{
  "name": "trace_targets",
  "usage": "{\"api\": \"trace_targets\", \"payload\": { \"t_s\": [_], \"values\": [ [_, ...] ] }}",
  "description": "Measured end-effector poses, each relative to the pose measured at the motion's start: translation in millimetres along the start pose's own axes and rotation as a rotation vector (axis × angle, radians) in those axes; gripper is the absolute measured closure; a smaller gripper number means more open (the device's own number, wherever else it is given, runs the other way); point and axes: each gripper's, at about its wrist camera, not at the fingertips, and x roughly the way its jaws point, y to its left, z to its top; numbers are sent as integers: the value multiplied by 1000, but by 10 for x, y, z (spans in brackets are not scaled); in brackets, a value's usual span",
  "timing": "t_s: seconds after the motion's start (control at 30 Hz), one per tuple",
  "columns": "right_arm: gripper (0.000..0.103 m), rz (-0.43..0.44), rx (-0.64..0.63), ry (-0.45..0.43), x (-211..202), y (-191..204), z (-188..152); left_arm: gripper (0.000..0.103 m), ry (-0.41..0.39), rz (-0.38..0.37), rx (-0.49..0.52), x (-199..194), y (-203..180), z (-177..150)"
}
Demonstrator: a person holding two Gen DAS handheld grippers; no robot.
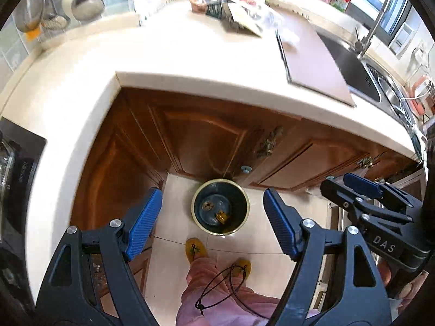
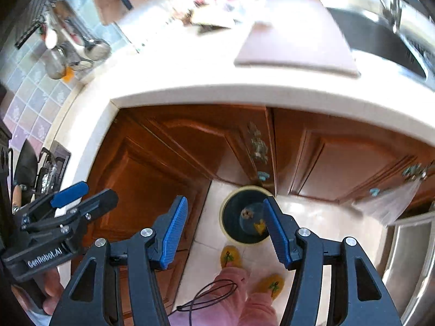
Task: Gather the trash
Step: 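Raise both open tools back up toward the counter trash, then grasp the plastic bottle with the right tool while the left tool grasps the yellow box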
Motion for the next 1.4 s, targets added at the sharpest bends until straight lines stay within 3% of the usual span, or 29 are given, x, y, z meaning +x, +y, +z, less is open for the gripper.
{"api": "trace_targets", "payload": {
  "t_s": [0.17,0.43,0.67,0.73,0.93,1.13,1.33,1.4],
  "values": [
    [44,-13,-48,-66,-409,126,187,28,-35,-4,13,-310,23,212],
    [44,-44,-64,-174,-968,259,677,28,-105,-38,42,-647,15,810],
    [43,-114,-57,-269,-1323,374,1295,28,-176,-76,109,-795,-89,1453],
    [39,-130,-50,-288,-1410,391,1482,28,-194,-82,130,-780,-109,1650],
    [36,-199,-32,-298,-1377,335,2068,28,-189,-113,186,-585,-187,2221],
    [34,-199,-2,-274,-1101,118,2631,28,-136,-141,197,-172,-225,2730],
    [29,-185,-36,-224,-597,-98,3171,28,-87,-179,163,319,-232,3097],
    [29,-169,-72,-195,-353,-148,3364,33,-81,-170,149,477,-237,3213]
  ]
}}
